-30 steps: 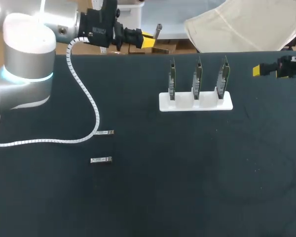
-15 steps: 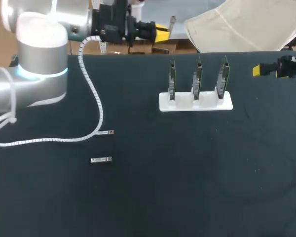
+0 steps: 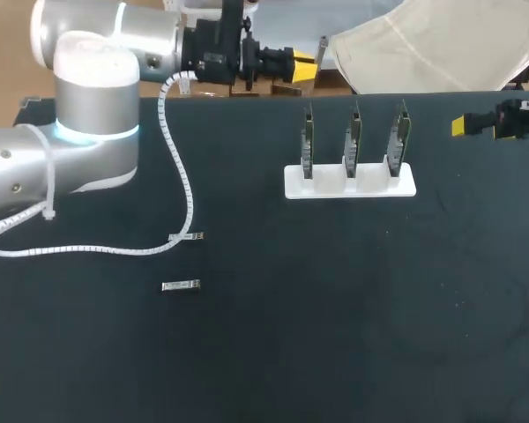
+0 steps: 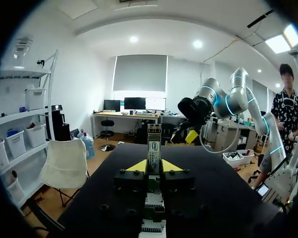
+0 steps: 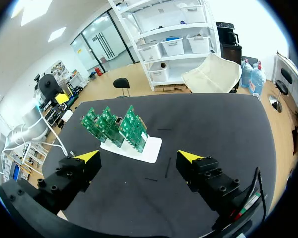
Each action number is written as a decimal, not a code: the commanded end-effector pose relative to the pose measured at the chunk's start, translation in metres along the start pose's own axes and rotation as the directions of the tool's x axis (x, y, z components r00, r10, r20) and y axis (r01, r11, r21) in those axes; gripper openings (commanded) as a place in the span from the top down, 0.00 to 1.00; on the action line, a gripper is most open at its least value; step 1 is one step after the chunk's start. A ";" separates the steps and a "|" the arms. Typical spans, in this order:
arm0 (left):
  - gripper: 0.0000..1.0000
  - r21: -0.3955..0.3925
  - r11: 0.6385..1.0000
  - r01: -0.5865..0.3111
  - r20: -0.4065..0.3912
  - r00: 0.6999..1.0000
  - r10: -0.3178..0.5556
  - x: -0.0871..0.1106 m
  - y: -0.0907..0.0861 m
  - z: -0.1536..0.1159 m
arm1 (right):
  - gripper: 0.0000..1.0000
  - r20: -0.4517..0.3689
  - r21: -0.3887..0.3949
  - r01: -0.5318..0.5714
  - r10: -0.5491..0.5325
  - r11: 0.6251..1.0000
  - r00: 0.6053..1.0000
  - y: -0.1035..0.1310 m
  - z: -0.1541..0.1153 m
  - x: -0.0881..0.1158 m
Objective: Pick up the optical module with the left hand, and insert it into the network port with the right hand.
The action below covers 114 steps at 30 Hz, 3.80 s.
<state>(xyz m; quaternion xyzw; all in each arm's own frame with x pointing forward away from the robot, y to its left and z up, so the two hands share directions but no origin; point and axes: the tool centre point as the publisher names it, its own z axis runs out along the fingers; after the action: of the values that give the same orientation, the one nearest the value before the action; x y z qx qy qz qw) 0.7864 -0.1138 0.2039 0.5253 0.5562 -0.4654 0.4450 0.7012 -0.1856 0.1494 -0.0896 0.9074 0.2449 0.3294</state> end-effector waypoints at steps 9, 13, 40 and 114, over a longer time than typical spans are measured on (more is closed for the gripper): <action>1.00 -0.027 0.998 -0.056 -0.020 0.998 0.056 0.014 -0.031 -0.001 | 0.00 0.000 0.008 -0.001 0.001 1.000 1.000 0.002 -0.001 0.000; 1.00 -0.031 0.998 -0.048 -0.014 0.999 0.048 0.022 -0.031 -0.002 | 0.00 0.000 0.008 -0.001 0.001 1.000 1.000 0.002 -0.001 0.000; 1.00 0.005 1.000 -0.022 0.002 1.000 0.022 0.041 -0.010 0.002 | 0.00 0.000 0.008 -0.001 0.001 1.000 1.000 0.002 -0.001 0.000; 1.00 -0.025 0.999 0.043 -0.009 0.999 -0.043 0.053 -0.011 0.002 | 0.00 0.024 -0.194 0.273 -0.273 0.942 0.962 0.008 0.007 -0.042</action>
<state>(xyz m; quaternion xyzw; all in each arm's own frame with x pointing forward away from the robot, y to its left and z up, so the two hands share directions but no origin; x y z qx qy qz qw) 0.7737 -0.1067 0.1526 0.5102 0.5750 -0.4662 0.4378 0.7159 -0.1777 0.1750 -0.1879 0.8879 0.2166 0.3598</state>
